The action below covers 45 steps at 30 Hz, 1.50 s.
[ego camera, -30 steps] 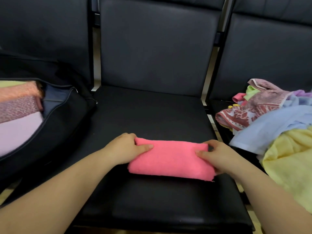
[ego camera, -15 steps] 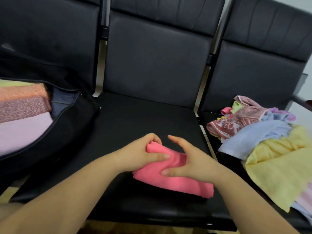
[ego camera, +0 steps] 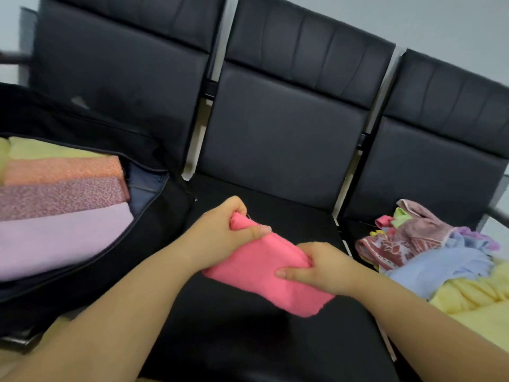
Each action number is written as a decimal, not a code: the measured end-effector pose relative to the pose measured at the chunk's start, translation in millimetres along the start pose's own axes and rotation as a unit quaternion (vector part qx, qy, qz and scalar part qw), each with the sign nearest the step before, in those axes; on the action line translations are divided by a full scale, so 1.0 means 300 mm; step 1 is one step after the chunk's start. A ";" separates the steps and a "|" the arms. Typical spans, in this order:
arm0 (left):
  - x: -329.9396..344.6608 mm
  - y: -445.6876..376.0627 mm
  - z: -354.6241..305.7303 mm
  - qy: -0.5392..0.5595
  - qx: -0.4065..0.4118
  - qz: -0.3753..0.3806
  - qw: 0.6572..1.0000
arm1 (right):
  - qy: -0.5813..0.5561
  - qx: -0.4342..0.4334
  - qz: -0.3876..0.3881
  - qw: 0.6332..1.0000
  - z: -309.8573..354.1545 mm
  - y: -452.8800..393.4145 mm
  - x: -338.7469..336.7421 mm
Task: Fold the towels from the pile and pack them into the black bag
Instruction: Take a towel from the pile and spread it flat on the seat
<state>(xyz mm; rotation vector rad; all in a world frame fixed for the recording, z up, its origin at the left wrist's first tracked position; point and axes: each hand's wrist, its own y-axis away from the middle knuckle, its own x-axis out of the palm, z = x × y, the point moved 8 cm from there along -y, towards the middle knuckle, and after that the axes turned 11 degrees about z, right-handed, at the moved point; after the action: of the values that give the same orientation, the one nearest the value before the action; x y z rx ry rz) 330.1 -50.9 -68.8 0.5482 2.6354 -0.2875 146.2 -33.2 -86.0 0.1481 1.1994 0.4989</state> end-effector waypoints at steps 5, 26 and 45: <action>-0.132 0.042 0.111 0.092 -0.098 -0.003 0.991 | 0.067 -0.029 0.018 0.997 0.159 -0.049 -0.065; -0.864 0.329 0.264 0.091 -0.126 -0.166 0.974 | 0.103 -0.189 -0.006 0.976 0.890 -0.474 -0.203; -0.858 0.487 0.580 -0.082 -0.324 -0.162 0.929 | -0.103 -0.200 0.018 0.974 0.884 -0.686 0.141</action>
<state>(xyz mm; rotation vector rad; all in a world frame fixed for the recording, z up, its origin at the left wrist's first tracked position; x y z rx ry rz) 668.9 -53.8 -123.3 -0.1271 2.4398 0.4202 460.9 -156.4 -100.3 -0.1224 0.8747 0.7291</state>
